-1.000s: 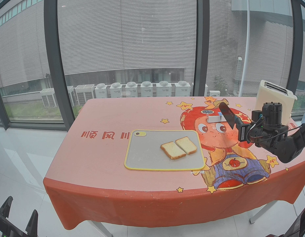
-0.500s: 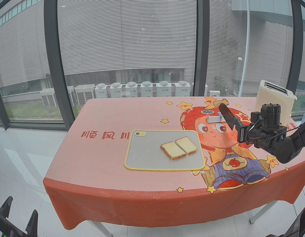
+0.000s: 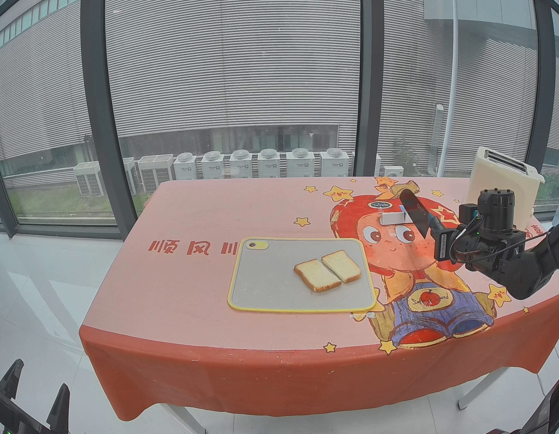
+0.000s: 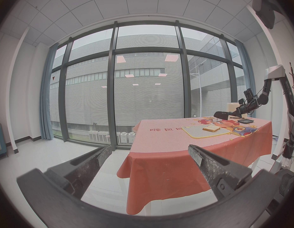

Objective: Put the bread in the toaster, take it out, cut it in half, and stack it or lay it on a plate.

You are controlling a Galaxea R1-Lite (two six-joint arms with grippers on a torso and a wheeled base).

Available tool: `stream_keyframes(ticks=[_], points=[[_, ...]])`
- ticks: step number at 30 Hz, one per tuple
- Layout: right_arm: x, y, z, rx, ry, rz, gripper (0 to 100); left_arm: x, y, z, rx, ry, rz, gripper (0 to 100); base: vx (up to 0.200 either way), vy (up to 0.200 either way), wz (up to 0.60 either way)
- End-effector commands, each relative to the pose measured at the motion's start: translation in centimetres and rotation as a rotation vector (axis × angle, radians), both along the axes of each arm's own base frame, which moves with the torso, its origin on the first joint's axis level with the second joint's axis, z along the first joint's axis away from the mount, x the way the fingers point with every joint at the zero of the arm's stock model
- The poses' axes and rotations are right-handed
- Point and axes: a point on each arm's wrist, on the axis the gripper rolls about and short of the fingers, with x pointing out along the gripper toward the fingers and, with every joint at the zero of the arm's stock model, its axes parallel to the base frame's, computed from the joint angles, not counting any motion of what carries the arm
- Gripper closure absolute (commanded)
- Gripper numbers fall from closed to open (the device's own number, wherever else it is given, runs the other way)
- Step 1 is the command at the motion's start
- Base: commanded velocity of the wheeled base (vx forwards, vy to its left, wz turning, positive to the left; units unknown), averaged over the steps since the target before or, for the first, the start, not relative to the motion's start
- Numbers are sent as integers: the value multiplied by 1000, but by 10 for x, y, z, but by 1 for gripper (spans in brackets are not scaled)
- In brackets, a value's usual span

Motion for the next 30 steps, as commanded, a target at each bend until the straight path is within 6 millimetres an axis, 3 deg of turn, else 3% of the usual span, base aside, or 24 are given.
stream_keyframes(ticks=[1,30], points=[[-1,1,1,0,-3,5,100,1,0,-5,0,20,0,0,0,0,0],[-1,3,-3,-4,8,8,100,1,0,-5,0,20,0,0,0,0,0]])
